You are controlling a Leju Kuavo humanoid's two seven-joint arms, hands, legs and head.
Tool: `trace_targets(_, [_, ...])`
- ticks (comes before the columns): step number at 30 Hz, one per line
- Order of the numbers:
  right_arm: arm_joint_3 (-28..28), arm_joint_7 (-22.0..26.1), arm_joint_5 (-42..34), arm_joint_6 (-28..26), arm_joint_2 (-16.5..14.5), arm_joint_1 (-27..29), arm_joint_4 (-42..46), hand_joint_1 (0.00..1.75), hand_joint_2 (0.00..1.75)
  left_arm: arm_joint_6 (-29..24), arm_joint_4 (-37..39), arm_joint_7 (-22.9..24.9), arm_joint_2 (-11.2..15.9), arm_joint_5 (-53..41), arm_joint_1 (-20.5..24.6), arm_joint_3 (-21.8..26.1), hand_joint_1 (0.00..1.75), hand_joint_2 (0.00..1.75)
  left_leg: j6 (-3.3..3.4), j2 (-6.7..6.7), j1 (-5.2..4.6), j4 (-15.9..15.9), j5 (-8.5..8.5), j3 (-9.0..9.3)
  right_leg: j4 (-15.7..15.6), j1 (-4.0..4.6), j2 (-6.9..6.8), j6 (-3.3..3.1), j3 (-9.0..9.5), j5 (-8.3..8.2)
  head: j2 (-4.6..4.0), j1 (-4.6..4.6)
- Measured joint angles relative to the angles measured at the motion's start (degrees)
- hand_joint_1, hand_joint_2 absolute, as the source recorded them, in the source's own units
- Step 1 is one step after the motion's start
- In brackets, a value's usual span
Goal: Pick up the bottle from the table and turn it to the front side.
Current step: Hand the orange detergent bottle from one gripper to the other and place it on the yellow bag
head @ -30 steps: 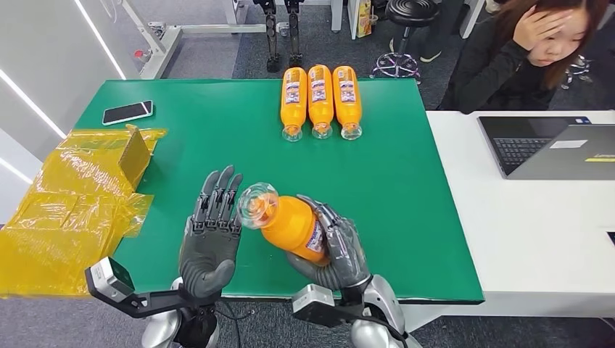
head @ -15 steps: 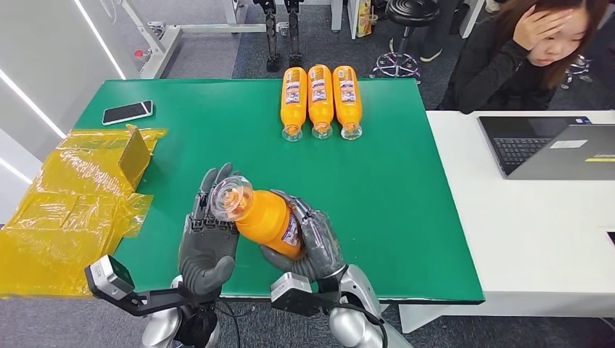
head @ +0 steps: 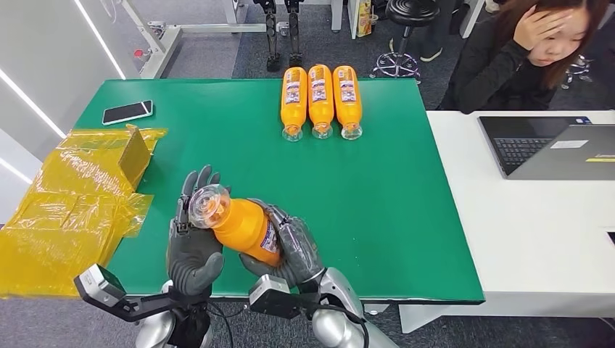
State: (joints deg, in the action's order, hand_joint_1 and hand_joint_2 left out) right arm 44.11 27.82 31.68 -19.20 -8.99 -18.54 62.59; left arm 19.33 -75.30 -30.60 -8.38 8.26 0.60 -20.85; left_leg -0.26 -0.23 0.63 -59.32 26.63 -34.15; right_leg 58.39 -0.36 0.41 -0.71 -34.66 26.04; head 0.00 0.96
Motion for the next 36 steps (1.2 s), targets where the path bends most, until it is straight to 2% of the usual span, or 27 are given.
trace_targets(11, [2.41, 1.01, -0.7, 1.3, -0.43, -0.06, -2.09, 1.75, 1.75, -1.18, 0.27, -0.3, 0.29, -1.2, -0.07, 1.8, 0.0, 1.75, 0.0, 0.01, 0.01, 0.0, 0.0, 0.01, 0.0, 0.0, 0.01, 0.0, -0.01, 0.0, 0.0, -0.01])
trace_targets(30, [5.52, -0.63, -1.16, 5.81, 0.14, 0.69, -1.27, 1.75, 1.75, -3.99, 0.79, -0.48, 0.92, -2.85, -0.99, 3.77, 0.0, 1.75, 0.0, 0.02, 0.0, -0.01, 0.0, 0.01, -0.01, 0.0, 0.02, 0.0, -0.02, 0.0, 0.0, 0.0])
trace_targets(31, [5.57, -0.63, -1.16, 5.97, 0.25, 0.78, -1.15, 1.75, 1.75, -4.21, 0.76, -0.48, 0.92, -3.0, -1.13, 3.78, 0.28, 1.75, 0.0, 0.02, 0.0, 0.0, 0.0, 0.01, -0.01, 0.0, 0.02, 0.0, -0.03, 0.0, 0.0, 0.0])
trace_targets(34, [5.63, -0.63, -1.17, 6.43, 0.52, 0.98, -0.8, 1.75, 1.75, -4.53, 0.66, -0.48, 0.92, -3.26, -1.43, 3.78, 1.58, 1.75, 0.0, 0.02, 0.0, 0.0, 0.0, 0.01, -0.01, 0.0, 0.02, 0.0, -0.03, 0.0, 0.0, -0.01])
trace_targets(35, [5.65, -0.63, -1.22, 6.56, 0.6, 1.0, -0.71, 1.75, 1.75, -4.61, 0.62, -0.48, 0.92, -3.38, -1.47, 3.78, 1.74, 1.75, 0.0, 0.02, 0.0, 0.0, 0.0, 0.01, -0.01, 0.0, 0.02, 0.0, -0.03, 0.0, 0.0, -0.01])
trace_targets(36, [5.67, -0.63, -1.31, 6.69, 0.66, 1.0, -0.61, 1.75, 1.75, -4.69, 0.59, -0.48, 0.92, -3.51, -1.5, 3.78, 1.75, 1.75, 0.0, 0.02, 0.0, 0.0, 0.0, 0.01, -0.01, 0.0, 0.02, 0.0, -0.03, 0.0, 0.0, -0.01])
